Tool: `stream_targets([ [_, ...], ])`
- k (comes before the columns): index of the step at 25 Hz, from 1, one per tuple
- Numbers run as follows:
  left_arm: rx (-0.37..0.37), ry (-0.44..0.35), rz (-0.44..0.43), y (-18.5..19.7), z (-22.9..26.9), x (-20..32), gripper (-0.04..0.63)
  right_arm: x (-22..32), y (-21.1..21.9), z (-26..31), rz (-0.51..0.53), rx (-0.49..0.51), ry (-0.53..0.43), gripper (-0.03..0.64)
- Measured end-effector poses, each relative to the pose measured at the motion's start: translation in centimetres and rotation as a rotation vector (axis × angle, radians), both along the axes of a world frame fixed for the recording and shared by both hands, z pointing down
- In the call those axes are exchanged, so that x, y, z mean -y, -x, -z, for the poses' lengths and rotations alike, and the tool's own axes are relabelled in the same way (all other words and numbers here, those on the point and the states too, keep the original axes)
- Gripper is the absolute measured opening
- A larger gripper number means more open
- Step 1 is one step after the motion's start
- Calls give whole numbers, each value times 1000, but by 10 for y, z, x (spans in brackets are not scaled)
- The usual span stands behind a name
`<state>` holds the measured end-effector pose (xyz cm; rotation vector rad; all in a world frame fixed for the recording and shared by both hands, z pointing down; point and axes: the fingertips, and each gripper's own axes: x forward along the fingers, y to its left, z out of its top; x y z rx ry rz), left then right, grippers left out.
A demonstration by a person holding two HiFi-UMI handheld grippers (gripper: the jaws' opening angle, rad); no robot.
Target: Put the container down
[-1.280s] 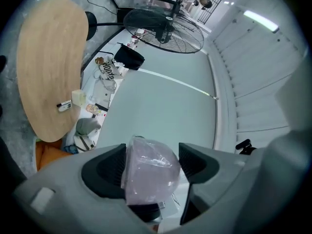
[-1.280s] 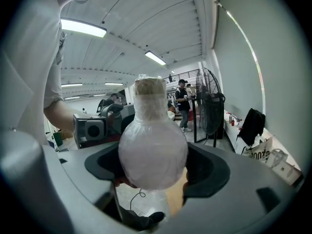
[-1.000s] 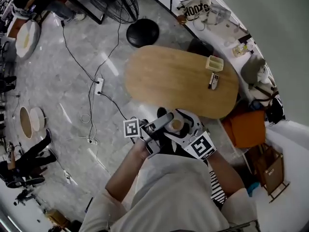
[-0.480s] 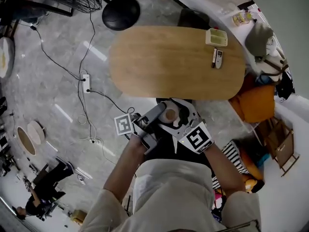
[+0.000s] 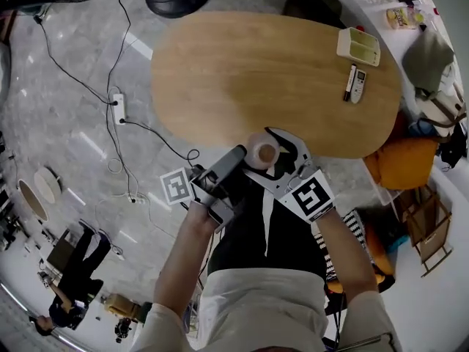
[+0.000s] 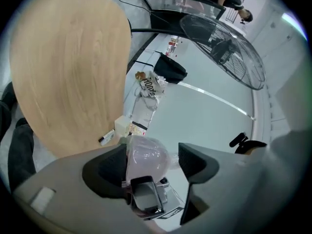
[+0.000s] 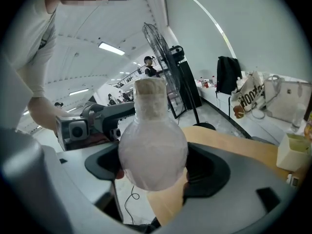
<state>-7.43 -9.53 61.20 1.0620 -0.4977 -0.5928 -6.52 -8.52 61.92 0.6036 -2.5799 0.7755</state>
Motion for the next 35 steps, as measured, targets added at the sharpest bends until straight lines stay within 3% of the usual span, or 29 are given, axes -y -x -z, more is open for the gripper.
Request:
stream_targets([
  [9,50,48,124,18,-117,12,336,38,-20,-131,4,-54,18,387],
  [19,104,50,175,22,-179,4,336,66,-34,-243,43,-181,8,387],
  [35,97,68,191,21,-210,-3,336,79,-31,-292,63,-316,-84,387],
])
